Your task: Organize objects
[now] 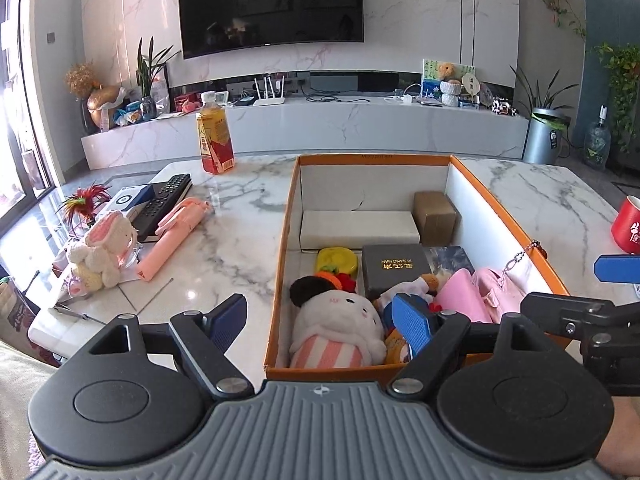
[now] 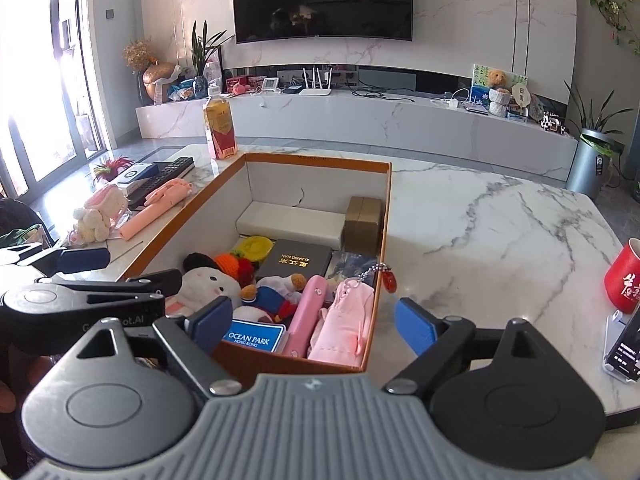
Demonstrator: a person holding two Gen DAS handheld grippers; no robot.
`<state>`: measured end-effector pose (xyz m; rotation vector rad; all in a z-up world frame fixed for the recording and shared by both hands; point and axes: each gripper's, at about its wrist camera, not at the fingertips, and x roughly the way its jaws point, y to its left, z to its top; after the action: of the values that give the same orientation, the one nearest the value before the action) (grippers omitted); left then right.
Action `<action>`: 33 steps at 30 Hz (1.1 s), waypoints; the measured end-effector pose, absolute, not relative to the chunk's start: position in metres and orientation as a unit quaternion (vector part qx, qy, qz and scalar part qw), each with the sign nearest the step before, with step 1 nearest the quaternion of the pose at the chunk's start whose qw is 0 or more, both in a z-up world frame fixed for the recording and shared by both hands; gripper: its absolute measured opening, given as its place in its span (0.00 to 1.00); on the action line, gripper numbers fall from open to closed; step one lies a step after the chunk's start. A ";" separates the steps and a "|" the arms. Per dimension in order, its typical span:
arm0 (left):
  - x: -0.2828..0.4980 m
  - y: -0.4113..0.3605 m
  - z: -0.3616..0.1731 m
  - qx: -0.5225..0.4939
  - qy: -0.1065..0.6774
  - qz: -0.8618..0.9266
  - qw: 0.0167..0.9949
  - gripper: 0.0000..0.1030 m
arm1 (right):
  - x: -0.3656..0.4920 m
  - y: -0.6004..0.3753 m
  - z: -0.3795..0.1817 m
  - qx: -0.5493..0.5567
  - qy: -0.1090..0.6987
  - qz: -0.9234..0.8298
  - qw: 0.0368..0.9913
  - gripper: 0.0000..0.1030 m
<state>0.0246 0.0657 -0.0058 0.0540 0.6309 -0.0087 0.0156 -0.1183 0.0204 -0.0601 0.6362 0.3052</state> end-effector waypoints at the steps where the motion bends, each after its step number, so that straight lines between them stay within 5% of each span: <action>1: 0.024 0.065 -0.006 0.027 0.311 -0.004 0.950 0.91 | 0.016 -0.118 0.020 -0.029 0.313 0.149 0.937 0.87; 33: 0.021 0.063 -0.009 0.028 0.315 0.008 0.949 0.91 | 0.017 -0.114 0.017 -0.031 0.322 0.150 0.934 0.87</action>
<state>0.0206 0.0628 -0.0089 0.0575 0.6419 0.0158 0.0166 -0.1144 0.0173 -0.0637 0.6593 0.3061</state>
